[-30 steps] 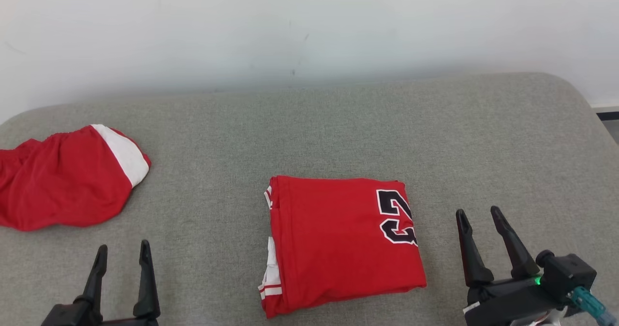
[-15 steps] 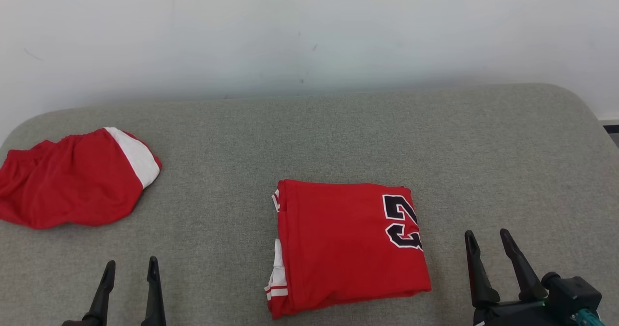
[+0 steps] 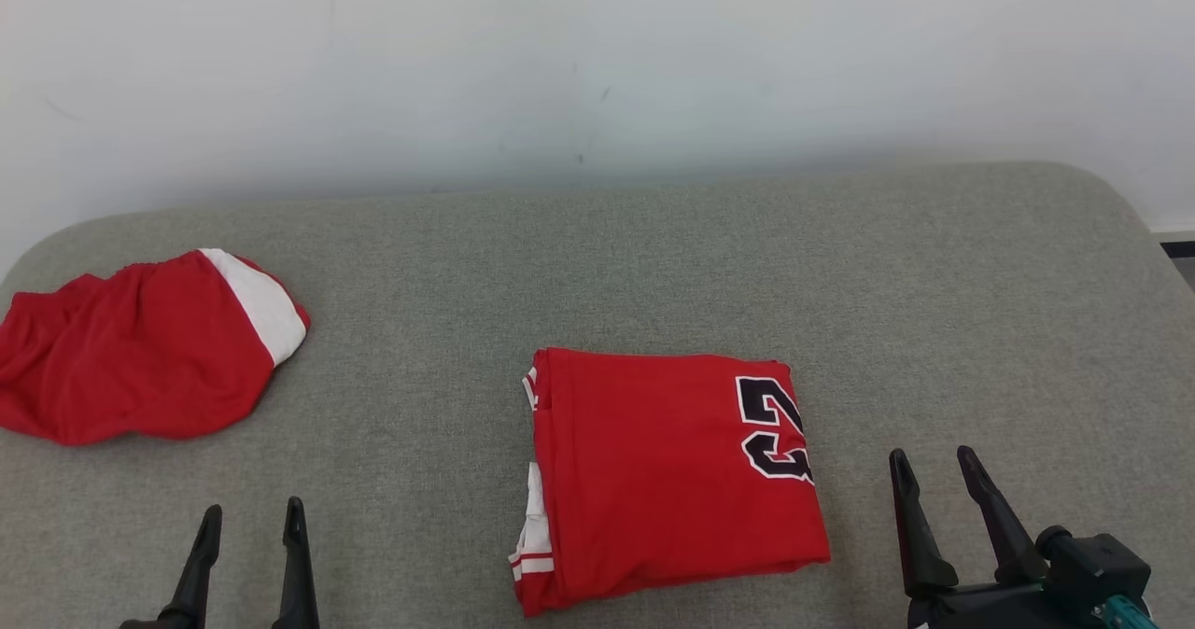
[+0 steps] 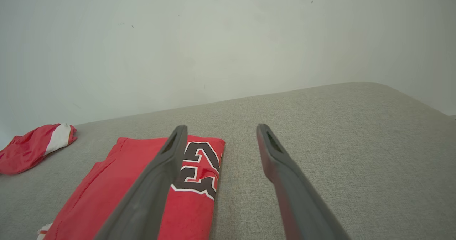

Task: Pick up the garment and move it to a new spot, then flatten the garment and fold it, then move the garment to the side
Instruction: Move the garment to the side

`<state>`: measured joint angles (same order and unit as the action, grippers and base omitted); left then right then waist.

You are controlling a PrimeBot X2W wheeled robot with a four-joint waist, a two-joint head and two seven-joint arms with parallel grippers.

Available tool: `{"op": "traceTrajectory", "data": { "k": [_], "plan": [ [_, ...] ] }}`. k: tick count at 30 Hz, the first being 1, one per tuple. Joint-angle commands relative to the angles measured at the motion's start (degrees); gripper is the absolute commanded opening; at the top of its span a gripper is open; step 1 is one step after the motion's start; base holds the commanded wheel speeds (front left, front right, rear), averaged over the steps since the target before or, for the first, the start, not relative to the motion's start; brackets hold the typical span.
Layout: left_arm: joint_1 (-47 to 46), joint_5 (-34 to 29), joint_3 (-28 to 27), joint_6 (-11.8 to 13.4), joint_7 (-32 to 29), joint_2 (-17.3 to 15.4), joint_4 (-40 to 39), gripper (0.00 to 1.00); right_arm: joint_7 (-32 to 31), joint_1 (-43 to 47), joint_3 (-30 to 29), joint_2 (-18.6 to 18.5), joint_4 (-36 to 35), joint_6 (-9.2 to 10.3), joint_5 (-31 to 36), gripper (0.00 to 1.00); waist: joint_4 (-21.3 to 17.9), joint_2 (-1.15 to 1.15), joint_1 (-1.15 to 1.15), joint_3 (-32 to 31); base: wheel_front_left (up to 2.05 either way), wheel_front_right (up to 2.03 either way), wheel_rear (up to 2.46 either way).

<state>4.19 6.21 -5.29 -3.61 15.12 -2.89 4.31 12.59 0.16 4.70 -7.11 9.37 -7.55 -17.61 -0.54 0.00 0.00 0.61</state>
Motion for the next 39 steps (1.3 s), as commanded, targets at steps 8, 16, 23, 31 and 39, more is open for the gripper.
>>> {"op": "traceTrajectory", "data": {
  "k": [8, 16, 23, 31, 39],
  "plan": [
    [0.64, -0.05, -0.42, 0.16, 0.03, 0.01, -0.38, 1.0, -0.09, -1.83, 0.52, 0.23, 1.05, 0.14, 0.09, 1.0, -0.28, 0.0, 0.0, 0.45, 0.0, 0.0, 0.0],
    [-1.88, 0.14, 0.55, 0.19, 0.03, 0.01, -0.51, 1.0, -2.74, -10.35, 2.57, -0.76, 6.13, 0.14, 0.6, 1.0, 0.36, 0.0, 0.0, 3.05, 0.0, 0.0, 0.0],
    [-4.0, 0.78, 2.03, 0.27, 0.03, 0.0, 0.15, 1.0, -7.12, -17.82, 3.81, -0.89, 15.25, 0.14, 0.1, 1.0, 2.63, 0.0, 0.0, 5.79, 0.0, 0.0, 0.0],
    [-5.42, 1.52, 3.48, 0.95, 0.03, 0.01, 0.48, 1.0, -7.06, -22.2, 5.72, -0.93, 27.24, 0.14, -1.24, 1.0, 4.91, 0.0, 0.0, 8.4, 0.0, 0.0, 0.0],
    [-6.36, 1.78, 4.35, 1.42, 0.03, 0.0, 0.89, 1.0, -6.89, -24.19, 9.23, 0.56, 35.73, 0.14, -3.86, 0.49, 5.29, 0.0, 0.0, 9.17, 0.0, 0.0, 0.0]
  ]
}}
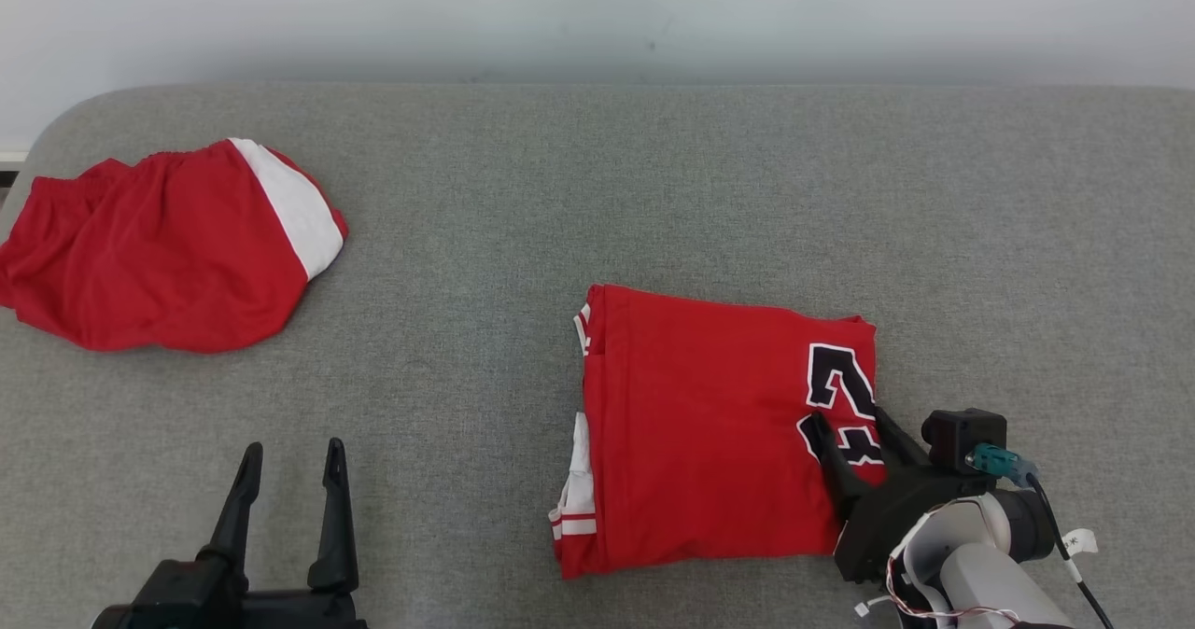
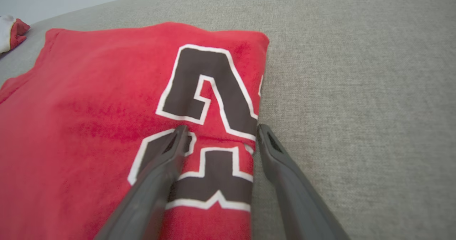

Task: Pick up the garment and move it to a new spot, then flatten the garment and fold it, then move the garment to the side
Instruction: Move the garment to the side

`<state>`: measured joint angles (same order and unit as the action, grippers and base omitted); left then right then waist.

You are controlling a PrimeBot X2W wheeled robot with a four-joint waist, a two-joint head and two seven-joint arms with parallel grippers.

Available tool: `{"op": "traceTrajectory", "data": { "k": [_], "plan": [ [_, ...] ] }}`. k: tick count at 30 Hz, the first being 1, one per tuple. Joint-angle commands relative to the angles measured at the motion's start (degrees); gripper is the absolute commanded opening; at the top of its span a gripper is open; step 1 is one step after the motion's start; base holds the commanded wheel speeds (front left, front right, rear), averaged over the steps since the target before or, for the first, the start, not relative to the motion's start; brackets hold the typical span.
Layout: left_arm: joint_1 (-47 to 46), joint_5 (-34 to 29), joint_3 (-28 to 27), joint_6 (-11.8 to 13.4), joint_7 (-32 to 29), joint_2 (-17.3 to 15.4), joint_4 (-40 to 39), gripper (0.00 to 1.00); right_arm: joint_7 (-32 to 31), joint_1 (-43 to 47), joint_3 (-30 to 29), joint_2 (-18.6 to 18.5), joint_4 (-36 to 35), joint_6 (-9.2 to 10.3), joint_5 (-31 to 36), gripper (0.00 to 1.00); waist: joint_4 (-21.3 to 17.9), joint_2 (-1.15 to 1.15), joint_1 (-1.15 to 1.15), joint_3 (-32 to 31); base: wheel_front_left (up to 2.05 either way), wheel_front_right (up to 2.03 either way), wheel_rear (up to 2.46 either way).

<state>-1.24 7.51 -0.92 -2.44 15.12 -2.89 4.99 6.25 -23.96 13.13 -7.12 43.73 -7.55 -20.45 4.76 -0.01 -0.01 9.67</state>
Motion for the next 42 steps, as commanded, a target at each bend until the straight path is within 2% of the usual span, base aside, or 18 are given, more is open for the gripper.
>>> {"op": "traceTrajectory", "data": {
  "k": [1, 2, 3, 8, 14, 22, 31, 37, 42],
  "plan": [
    [-1.08, 0.5, -0.16, 0.15, 0.03, -0.01, 0.33, 1.0, -0.5, -0.14, 1.29, 0.75, 2.0, 0.14, -1.56, 0.25, -0.06, 0.01, 0.01, 0.18, 0.0, 0.0, 0.0],
    [-1.08, 0.5, -0.16, 0.15, 0.03, -0.01, 0.33, 1.0, -0.5, -0.14, 1.29, 0.75, 2.0, 0.14, -1.56, 0.25, -0.06, 0.01, 0.01, 0.18, 0.0, 0.0, 0.0],
    [-1.14, 0.57, -0.2, 0.05, 0.03, 0.01, 0.43, 1.0, -0.19, -0.38, 1.75, 0.76, 2.5, 0.14, -2.03, 0.0, -0.14, 0.01, 0.01, 0.24, 0.0, 0.0, 0.0],
    [-1.64, 1.04, -0.1, 0.19, 0.03, 0.01, 0.48, 1.0, 1.16, -3.18, 3.23, -0.95, 3.97, 0.16, -3.63, 0.0, -0.81, 0.01, 0.01, 0.72, 0.0, 0.0, 0.0],
    [-3.6, 1.05, 0.5, 0.01, 0.03, 0.01, -0.56, 1.0, 0.67, -9.31, 5.94, -5.17, 3.24, 0.16, -4.71, 0.0, -1.79, 0.01, 0.01, 3.51, 0.0, 0.0, 0.0],
    [-9.39, 0.62, 2.37, -0.36, 0.03, 0.01, -5.24, 1.0, -3.18, -20.14, 10.32, -15.47, -0.97, 0.16, -6.29, 0.0, -4.63, 0.01, 0.01, 13.94, 0.0, 0.0, 0.0],
    [-15.96, -2.38, 1.84, -1.28, 0.02, -0.87, -10.45, 1.0, -6.0, -32.17, 13.56, -29.55, -6.29, 0.16, -8.99, 0.0, -11.53, 0.01, 0.01, 26.43, 0.0, 0.0, 0.0],
    [-17.68, -4.05, 2.27, -1.99, 0.03, -2.25, -12.0, 1.0, -7.2, -37.6, 14.64, -35.74, -7.16, 0.16, -10.5, 0.0, -15.31, 0.01, 0.01, 29.13, 0.0, 0.0, 0.0],
    [-17.77, -5.02, 2.37, -2.06, 0.02, -3.2, -13.64, 1.0, -8.39, -42.3, 16.29, -38.44, -6.24, 0.15, -11.16, 0.0, -16.88, 0.01, 0.01, 29.8, 0.0, 0.0, 0.0]
  ]
}}
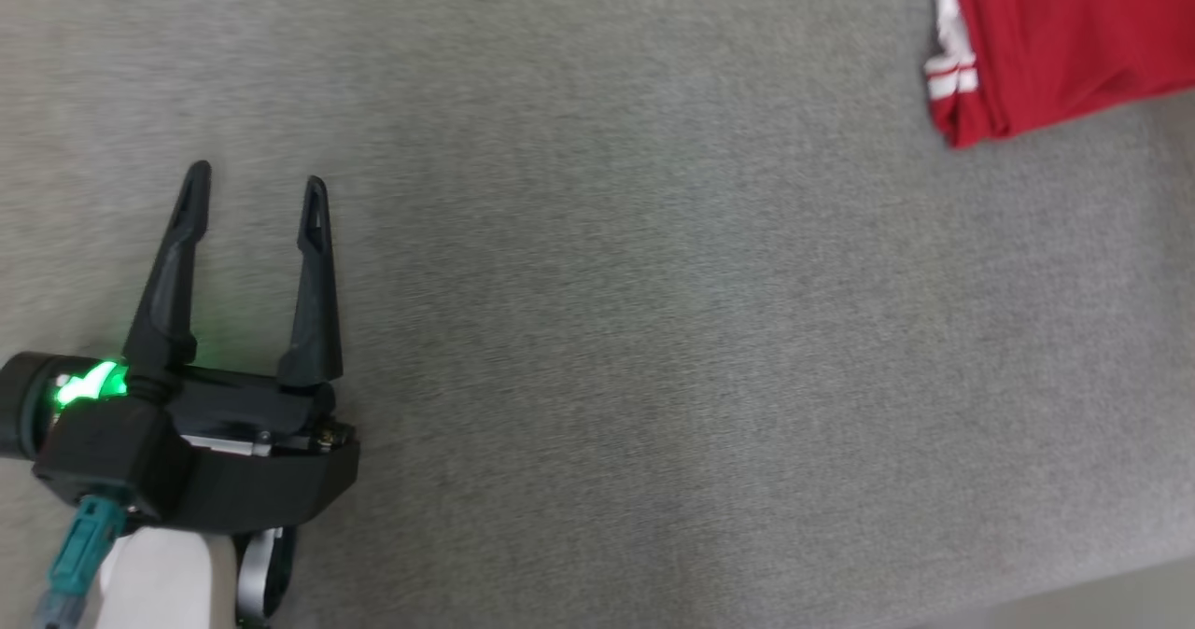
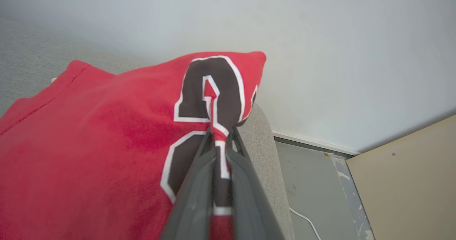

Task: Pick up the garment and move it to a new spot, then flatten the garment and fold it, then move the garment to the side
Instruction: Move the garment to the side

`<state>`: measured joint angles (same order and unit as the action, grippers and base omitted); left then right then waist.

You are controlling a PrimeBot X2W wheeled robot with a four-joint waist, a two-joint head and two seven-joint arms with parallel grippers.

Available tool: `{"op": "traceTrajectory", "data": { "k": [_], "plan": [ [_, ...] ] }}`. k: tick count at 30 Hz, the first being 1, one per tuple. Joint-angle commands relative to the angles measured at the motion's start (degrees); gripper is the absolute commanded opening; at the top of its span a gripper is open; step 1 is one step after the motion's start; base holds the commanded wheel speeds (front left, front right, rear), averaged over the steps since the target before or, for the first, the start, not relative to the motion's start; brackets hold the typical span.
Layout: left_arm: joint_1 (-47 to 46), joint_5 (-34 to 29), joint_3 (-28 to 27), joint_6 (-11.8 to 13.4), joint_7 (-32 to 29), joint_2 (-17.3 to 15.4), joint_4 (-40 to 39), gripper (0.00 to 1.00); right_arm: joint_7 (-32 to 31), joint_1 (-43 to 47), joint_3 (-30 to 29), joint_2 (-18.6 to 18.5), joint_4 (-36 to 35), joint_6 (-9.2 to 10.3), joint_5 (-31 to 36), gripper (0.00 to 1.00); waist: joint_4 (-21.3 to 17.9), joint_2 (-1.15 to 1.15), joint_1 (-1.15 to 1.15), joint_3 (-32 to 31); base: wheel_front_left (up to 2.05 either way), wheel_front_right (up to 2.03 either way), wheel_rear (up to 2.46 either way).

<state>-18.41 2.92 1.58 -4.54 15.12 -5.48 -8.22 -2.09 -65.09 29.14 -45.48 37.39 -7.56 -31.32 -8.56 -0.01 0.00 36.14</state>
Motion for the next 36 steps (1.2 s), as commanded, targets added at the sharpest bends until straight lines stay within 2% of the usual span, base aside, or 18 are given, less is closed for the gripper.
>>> {"op": "traceTrajectory", "data": {
  "k": [1, 13, 14, 16, 22, 26, 33, 36],
  "plan": [
    [-0.54, -0.52, -0.16, 0.0, 0.02, -0.76, -0.75, 1.0, -0.09, -2.24, 0.62, -0.58, 0.34, 0.17, -0.32, 0.0, -3.7, 0.01, 0.0, 3.39, 0.0, 0.0, 0.0],
    [0.13, -0.76, 0.55, 0.27, -0.05, -1.21, -2.16, 1.0, -0.38, -11.3, 5.82, -2.48, 6.64, 0.17, 1.18, 0.0, -3.24, 0.01, 0.0, 4.38, 0.0, 0.0, 0.0],
    [0.17, -0.72, 0.54, 0.36, -0.05, -1.19, -2.11, 1.0, 0.34, -11.98, 6.1, -2.32, 7.37, 0.17, 1.56, 0.18, -3.15, 0.01, 0.0, 4.39, 0.0, 0.0, 0.0],
    [0.07, -0.4, 0.41, 0.32, -0.08, -1.2, -1.78, 1.0, 2.24, -13.13, 6.65, -2.01, 8.99, 0.17, 2.54, 0.99, -2.97, 0.01, 0.0, 4.35, 0.0, 0.0, 0.0],
    [0.75, 0.5, -0.21, 0.76, -0.17, -0.86, -0.86, 1.0, 8.58, -15.27, 7.23, 0.02, 13.35, 0.17, 6.52, 1.0, -2.59, 0.01, 0.0, 2.34, 0.0, 0.0, 0.0],
    [2.69, 1.42, -0.76, 0.99, -0.15, -0.33, 0.63, 1.0, 12.62, -14.76, 7.62, 2.2, 14.16, 0.17, 7.01, 1.0, -2.24, 0.01, 0.0, -1.47, 0.0, 0.0, 0.0],
    [6.52, 3.26, -2.75, 2.13, 0.02, 0.92, 2.95, 1.0, 16.58, -9.25, 8.12, 5.84, 10.75, 0.17, 5.0, 1.0, -0.31, 0.01, 0.0, -10.75, 0.0, 0.0, 0.0],
    [10.1, 4.38, -5.15, 2.91, 0.02, 1.35, 3.69, 1.0, 17.22, -3.37, 6.17, 9.02, 6.62, 0.17, 3.97, 1.0, 0.49, 0.01, 0.0, -15.39, 0.0, 0.0, 0.0]
  ]
}}
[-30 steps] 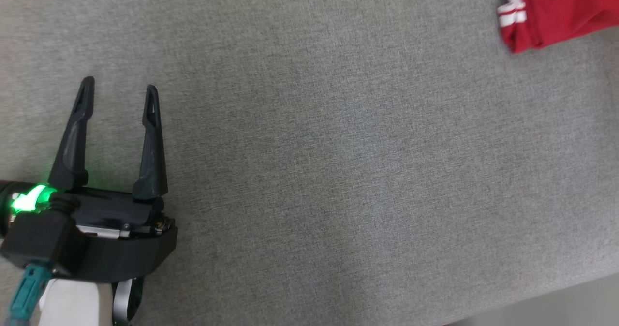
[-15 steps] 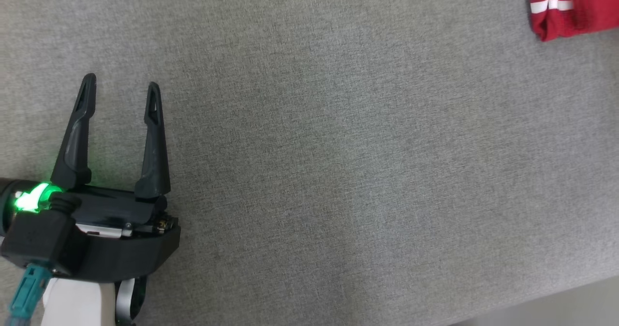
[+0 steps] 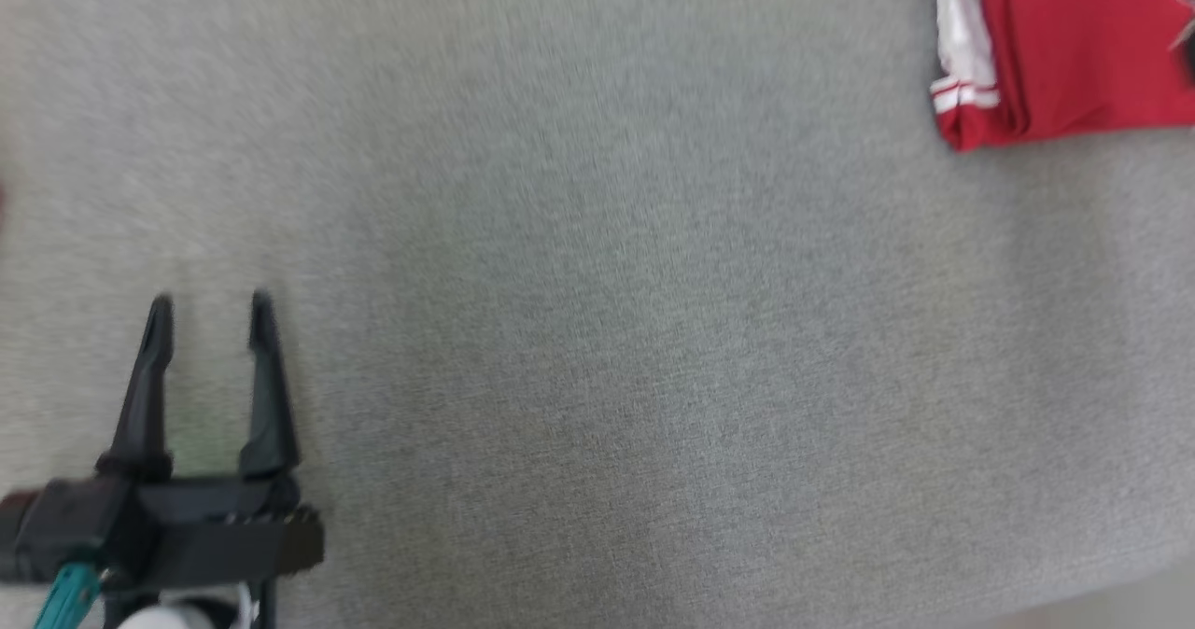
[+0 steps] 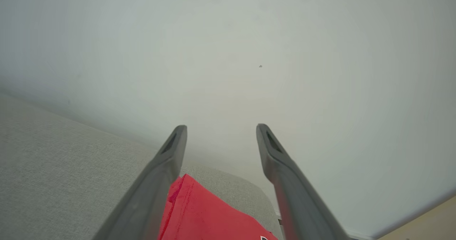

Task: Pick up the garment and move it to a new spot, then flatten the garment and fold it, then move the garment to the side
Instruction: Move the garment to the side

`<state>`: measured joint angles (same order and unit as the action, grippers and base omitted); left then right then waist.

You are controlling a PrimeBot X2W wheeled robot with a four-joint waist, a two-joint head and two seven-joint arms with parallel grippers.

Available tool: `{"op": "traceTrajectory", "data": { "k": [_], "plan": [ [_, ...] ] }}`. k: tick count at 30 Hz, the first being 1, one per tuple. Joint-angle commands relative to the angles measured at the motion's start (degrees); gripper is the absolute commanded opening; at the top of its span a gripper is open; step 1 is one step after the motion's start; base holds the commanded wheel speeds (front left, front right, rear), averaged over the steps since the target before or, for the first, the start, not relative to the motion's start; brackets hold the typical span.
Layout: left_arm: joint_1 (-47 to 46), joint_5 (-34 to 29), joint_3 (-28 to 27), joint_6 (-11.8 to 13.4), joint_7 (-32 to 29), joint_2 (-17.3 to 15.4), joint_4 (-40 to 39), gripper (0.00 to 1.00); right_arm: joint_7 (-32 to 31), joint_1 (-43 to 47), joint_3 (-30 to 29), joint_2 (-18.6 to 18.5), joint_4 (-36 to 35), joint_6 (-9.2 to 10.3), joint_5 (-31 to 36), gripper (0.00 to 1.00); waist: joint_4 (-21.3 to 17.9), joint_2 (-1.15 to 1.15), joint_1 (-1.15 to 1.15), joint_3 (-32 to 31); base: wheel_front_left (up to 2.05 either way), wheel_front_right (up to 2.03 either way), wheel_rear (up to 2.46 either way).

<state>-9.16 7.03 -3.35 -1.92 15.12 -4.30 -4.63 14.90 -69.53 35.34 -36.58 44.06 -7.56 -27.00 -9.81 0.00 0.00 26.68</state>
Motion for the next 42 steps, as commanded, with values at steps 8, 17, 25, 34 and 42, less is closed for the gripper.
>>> {"op": "traceTrajectory", "data": {
  "k": [8, 17, 25, 34, 42],
  "plan": [
    [6.57, 0.58, -3.49, 0.06, 0.03, 0.64, 1.63, 1.0, 0.22, 19.01, -11.27, 7.45, -11.17, 0.17, 2.09, 1.0, 3.62, 0.0, 0.0, -12.45, 0.0, 0.0, 0.0],
    [7.74, 0.85, -4.22, -0.26, 0.02, 1.01, 3.05, 1.0, 0.23, 38.95, -21.76, 15.83, -20.7, 0.17, 6.15, 1.0, 6.22, 0.0, 0.0, -16.31, 0.0, 0.0, 0.0],
    [7.2, 0.39, -3.3, -1.0, 0.03, 1.2, 5.56, 1.0, 0.24, 53.5, -27.48, 21.83, -27.89, 0.17, 9.82, 1.0, 8.33, 0.0, 0.0, -19.09, 0.0, 0.0, 0.0],
    [8.93, 0.45, -2.16, -2.43, 0.03, 1.24, 9.83, 1.0, 0.24, 65.77, -31.67, 28.61, -33.51, 0.17, 13.56, 1.0, 10.17, 0.0, 0.0, -23.4, 0.0, 0.0, 0.0],
    [11.24, 0.75, -2.28, -2.77, 0.02, 1.3, 11.26, 1.0, -0.79, 70.61, -33.54, 31.54, -35.53, 0.17, 15.38, 1.0, 10.0, 0.0, 0.0, -26.06, 0.0, 0.0, 0.0]
  ]
}}
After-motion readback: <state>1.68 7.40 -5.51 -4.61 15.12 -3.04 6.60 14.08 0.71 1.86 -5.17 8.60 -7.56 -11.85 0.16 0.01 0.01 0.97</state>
